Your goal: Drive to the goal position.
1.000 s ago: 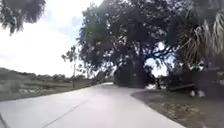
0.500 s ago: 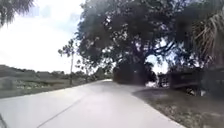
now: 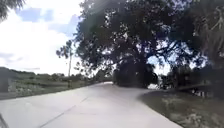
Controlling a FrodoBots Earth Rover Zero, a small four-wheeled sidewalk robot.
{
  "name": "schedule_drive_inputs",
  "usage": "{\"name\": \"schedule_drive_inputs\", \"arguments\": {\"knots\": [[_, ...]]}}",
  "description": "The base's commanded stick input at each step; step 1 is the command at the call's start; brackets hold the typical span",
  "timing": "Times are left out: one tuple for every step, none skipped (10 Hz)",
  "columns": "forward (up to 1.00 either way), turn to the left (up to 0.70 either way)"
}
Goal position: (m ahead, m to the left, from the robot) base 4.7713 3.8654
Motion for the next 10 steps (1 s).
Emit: {"name": "schedule_drive_inputs", "arguments": {"knots": [[1.0,0.02],[1.0,0.28],[1.0,0.4],[1.0,0.4],[1.0,0.4],[1.0,0.4],[1.0,0.4],[1.0,0.32],[1.0,0.06],[1.0,0.0]]}}
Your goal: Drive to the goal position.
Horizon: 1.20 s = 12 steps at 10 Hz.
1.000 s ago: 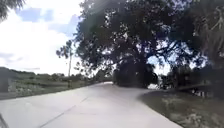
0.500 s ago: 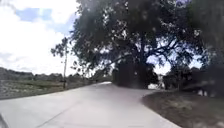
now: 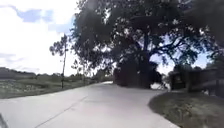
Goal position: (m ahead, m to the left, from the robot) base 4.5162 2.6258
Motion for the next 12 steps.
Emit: {"name": "schedule_drive_inputs", "arguments": {"knots": [[1.0,0.0],[1.0,0.0],[1.0,0.0],[1.0,0.0],[1.0,0.0],[1.0,0.0],[1.0,0.0],[1.0,0.0],[1.0,0.0],[1.0,0.0],[1.0,0.0],[1.0,0.0]]}}
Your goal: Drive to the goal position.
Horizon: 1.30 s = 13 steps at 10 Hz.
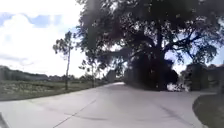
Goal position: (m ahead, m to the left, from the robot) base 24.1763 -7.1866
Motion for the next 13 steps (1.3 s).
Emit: {"name": "schedule_drive_inputs", "arguments": {"knots": [[1.0,0.0],[1.0,0.0],[1.0,0.0],[1.0,0.0],[1.0,0.0],[1.0,0.0],[1.0,0.0],[1.0,0.0],[1.0,0.0],[1.0,0.0],[1.0,0.0],[1.0,0.0],[1.0,0.0]]}}
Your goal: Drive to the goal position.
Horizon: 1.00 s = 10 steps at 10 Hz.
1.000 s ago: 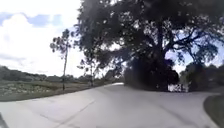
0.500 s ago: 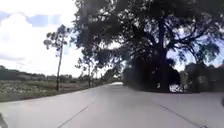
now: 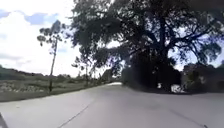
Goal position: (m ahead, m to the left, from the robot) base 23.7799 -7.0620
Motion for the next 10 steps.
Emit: {"name": "schedule_drive_inputs", "arguments": {"knots": [[1.0,0.0],[1.0,0.0],[1.0,0.0],[1.0,0.0],[1.0,0.0],[1.0,0.0],[1.0,0.0],[1.0,0.0],[1.0,0.0],[1.0,0.0]]}}
